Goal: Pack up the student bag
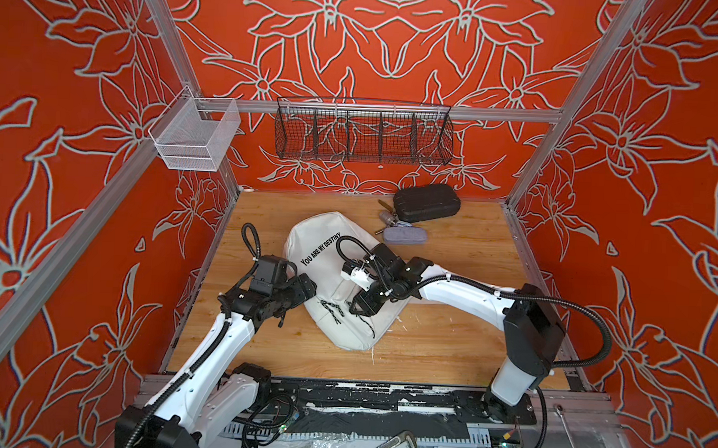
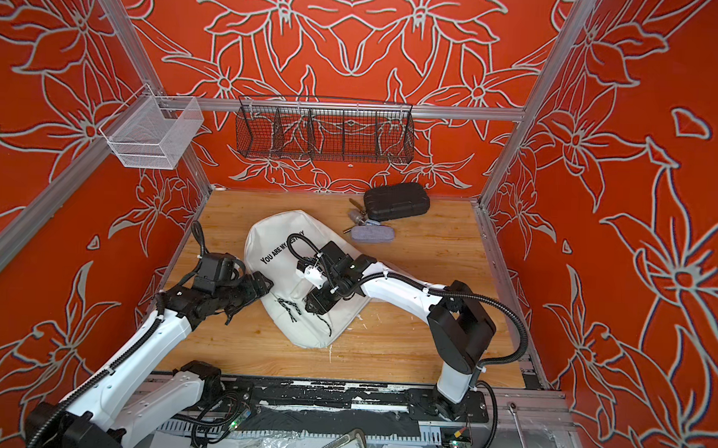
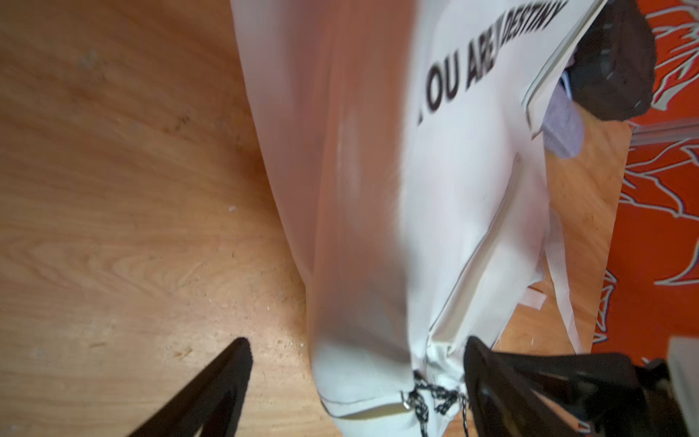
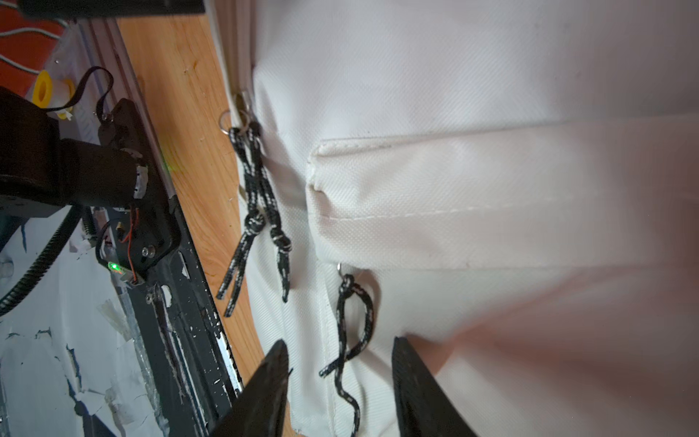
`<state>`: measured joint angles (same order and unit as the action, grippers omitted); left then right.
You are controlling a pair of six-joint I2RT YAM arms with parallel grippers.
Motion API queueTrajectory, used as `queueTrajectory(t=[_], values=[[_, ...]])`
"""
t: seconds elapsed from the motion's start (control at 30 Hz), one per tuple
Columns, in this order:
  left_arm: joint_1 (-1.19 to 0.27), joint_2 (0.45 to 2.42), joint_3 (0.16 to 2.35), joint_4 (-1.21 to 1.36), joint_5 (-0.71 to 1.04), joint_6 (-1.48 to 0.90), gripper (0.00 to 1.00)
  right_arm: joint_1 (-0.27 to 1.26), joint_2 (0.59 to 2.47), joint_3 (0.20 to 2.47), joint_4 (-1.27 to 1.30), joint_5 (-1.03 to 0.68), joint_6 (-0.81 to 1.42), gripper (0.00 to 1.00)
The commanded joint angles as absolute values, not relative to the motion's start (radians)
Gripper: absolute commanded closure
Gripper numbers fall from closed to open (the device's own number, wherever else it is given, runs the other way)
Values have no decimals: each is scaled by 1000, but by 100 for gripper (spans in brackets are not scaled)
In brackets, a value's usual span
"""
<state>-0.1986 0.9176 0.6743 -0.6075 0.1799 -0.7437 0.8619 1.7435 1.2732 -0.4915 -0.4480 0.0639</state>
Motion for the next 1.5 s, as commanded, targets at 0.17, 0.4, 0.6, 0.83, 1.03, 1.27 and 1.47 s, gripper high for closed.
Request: queueTrajectory(t=[0.17, 0.4, 0.6, 0.83, 1.03, 1.27, 1.47], values=[[-232, 979, 608, -499, 203, -843, 15, 918, 1822, 1282, -397, -337, 88, 58], [-238, 1053, 569, -443, 232, -860, 39, 939, 1841, 1281, -389, -182, 92, 75], [-227, 995, 565, -478, 163, -817, 84, 939, 1836, 1294, -415, -129, 90, 93], [-187, 976, 568, -488, 209, -749, 94, 915, 1840, 1317, -420, -118, 155, 100], [-147, 1033, 598, -544, 237, -646, 100, 854, 1817, 1285, -357, -170, 265, 100], [-94, 1038, 625, -578, 267, -583, 100, 764, 1778, 1253, -310, -218, 361, 100], [-86, 999, 604, -580, 227, -619, 100, 698, 1800, 1299, -385, -180, 326, 100]])
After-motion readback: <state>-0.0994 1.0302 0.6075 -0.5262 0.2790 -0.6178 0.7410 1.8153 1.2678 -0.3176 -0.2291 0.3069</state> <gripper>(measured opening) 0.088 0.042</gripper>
